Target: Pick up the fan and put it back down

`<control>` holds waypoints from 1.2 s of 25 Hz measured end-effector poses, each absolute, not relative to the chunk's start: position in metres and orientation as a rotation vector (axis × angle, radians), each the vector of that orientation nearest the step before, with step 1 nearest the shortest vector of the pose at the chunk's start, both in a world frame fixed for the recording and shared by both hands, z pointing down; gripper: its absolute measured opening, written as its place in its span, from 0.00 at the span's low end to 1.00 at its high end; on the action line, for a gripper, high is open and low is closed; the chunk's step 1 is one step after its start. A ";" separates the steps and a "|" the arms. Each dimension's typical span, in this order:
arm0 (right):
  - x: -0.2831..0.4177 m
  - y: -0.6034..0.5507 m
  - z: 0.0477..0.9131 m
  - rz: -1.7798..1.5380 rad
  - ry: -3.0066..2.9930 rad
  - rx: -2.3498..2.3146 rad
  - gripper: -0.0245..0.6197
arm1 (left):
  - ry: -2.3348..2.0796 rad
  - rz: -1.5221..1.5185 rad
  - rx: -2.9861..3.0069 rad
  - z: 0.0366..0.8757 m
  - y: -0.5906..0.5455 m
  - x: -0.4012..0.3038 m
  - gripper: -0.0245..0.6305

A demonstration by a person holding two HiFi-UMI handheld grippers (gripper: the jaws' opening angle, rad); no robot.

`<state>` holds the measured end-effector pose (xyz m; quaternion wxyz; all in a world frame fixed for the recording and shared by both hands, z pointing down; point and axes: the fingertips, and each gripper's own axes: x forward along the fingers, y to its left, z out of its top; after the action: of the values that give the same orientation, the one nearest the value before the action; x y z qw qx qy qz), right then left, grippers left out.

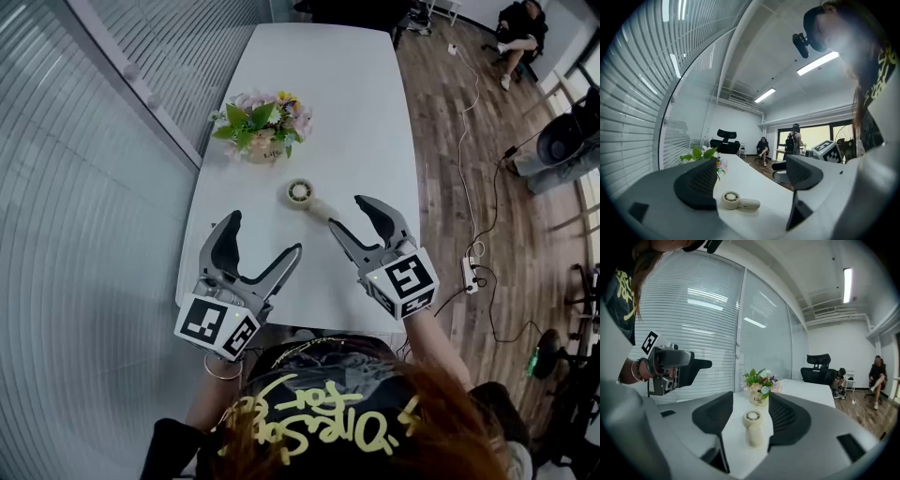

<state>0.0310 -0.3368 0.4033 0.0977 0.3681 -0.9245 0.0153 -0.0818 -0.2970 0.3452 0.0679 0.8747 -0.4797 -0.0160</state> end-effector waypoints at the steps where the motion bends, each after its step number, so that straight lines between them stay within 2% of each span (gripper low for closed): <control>1: 0.034 -0.334 0.401 0.035 -2.742 1.095 0.38 | -1.440 -0.050 2.640 0.344 -0.298 -0.080 0.74; 12: 0.067 -0.323 0.372 0.042 -2.728 1.213 0.38 | -1.378 -0.064 2.690 0.337 -0.309 -0.061 0.74; 27: 0.074 -0.329 0.362 0.017 -2.784 1.293 0.38 | -1.377 -0.086 2.710 0.337 -0.319 -0.059 0.74; 30: 0.076 -0.328 0.358 0.013 -2.806 1.285 0.35 | -1.383 -0.090 2.721 0.332 -0.317 -0.058 0.65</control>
<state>0.0758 -0.3281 0.3575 0.0275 0.4163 -0.9088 0.0041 -0.0576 -0.3174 0.3321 0.0439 0.8902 -0.4525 -0.0296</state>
